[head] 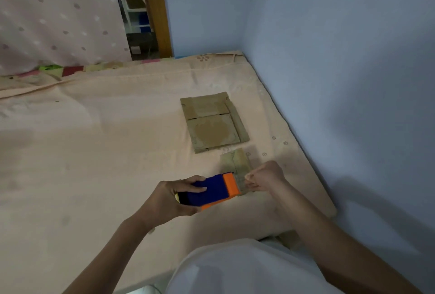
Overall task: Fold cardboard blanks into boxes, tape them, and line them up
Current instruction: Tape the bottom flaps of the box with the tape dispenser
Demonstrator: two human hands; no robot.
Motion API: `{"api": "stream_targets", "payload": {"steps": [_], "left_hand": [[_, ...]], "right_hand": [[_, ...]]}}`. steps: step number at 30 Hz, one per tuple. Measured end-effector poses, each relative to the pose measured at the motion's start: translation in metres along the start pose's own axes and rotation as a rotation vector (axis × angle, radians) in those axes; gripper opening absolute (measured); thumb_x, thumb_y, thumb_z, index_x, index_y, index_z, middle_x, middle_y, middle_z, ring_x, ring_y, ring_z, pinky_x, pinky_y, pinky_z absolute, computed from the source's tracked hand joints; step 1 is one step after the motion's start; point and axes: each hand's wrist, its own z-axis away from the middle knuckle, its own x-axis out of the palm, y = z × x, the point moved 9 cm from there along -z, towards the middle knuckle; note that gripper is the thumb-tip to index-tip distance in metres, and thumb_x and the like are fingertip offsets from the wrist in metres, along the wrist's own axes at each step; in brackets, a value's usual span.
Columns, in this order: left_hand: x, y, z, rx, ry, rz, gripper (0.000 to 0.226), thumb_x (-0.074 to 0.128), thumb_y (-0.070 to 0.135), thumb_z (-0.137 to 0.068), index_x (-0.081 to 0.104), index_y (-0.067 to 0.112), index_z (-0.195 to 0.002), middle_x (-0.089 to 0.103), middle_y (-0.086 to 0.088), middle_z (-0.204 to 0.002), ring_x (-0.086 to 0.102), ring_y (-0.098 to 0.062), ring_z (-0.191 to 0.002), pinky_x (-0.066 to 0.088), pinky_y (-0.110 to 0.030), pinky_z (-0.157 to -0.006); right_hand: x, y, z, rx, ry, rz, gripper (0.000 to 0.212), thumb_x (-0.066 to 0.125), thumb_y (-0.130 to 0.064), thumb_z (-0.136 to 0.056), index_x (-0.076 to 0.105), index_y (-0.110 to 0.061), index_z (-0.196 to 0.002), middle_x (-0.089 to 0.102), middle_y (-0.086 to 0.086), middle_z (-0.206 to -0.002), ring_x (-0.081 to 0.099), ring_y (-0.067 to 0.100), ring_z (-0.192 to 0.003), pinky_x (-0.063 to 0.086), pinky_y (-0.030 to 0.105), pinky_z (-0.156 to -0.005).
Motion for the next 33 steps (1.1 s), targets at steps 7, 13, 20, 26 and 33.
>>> {"api": "stream_targets", "payload": {"steps": [7, 13, 20, 26, 33], "left_hand": [[-0.027, -0.015, 0.002, 0.026, 0.027, -0.107, 0.049, 0.089, -0.002, -0.065, 0.078, 0.022, -0.107, 0.065, 0.021, -0.125, 0.057, 0.0, -0.122, 0.054, -0.019, -0.09], [-0.02, -0.039, -0.009, 0.063, -0.043, -0.251, 0.06, 0.088, 0.002, -0.069, 0.072, 0.029, -0.12, 0.059, 0.018, -0.135, 0.055, -0.002, -0.124, 0.054, -0.023, -0.093], [-0.009, -0.048, -0.02, 0.119, -0.09, -0.286, 0.059, 0.089, 0.005, -0.068, 0.072, 0.026, -0.12, 0.059, 0.017, -0.135, 0.056, 0.002, -0.122, 0.052, -0.018, -0.093], [-0.005, -0.061, -0.026, 0.137, -0.141, -0.351, 0.063, 0.089, 0.008, -0.068, 0.07, 0.031, -0.123, 0.057, 0.021, -0.135, 0.059, -0.001, -0.118, 0.053, -0.018, -0.091], [0.0, -0.072, -0.027, 0.111, -0.176, -0.347, 0.066, 0.087, 0.005, -0.068, 0.068, 0.032, -0.125, 0.055, 0.022, -0.135, 0.056, 0.003, -0.118, 0.052, -0.015, -0.091]], "right_hand": [[-0.023, 0.001, -0.008, -0.015, 0.025, -0.059, 0.004, 0.067, 0.01, -0.085, 0.066, 0.013, -0.084, 0.068, 0.024, -0.069, 0.07, 0.027, -0.053, 0.062, 0.036, -0.058], [-0.027, -0.005, -0.01, -0.099, 0.166, 0.135, 0.006, 0.077, -0.009, -0.072, 0.078, -0.013, -0.068, 0.073, 0.006, -0.064, 0.073, 0.024, -0.061, 0.064, 0.042, -0.063], [-0.031, -0.002, -0.013, -0.093, 0.223, 0.238, 0.004, 0.078, -0.018, -0.07, 0.078, -0.014, -0.069, 0.073, 0.003, -0.066, 0.072, 0.025, -0.061, 0.063, 0.04, -0.062], [-0.027, 0.001, -0.015, -0.076, 0.227, 0.3, 0.02, 0.077, -0.014, -0.073, 0.063, -0.003, -0.067, 0.062, 0.007, -0.064, 0.06, 0.022, -0.06, 0.037, 0.021, -0.045], [-0.025, 0.006, -0.02, -0.084, 0.227, 0.325, 0.022, 0.074, -0.008, -0.074, 0.055, -0.005, -0.064, 0.055, 0.007, -0.063, 0.055, 0.024, -0.059, 0.036, 0.025, -0.051]]}}
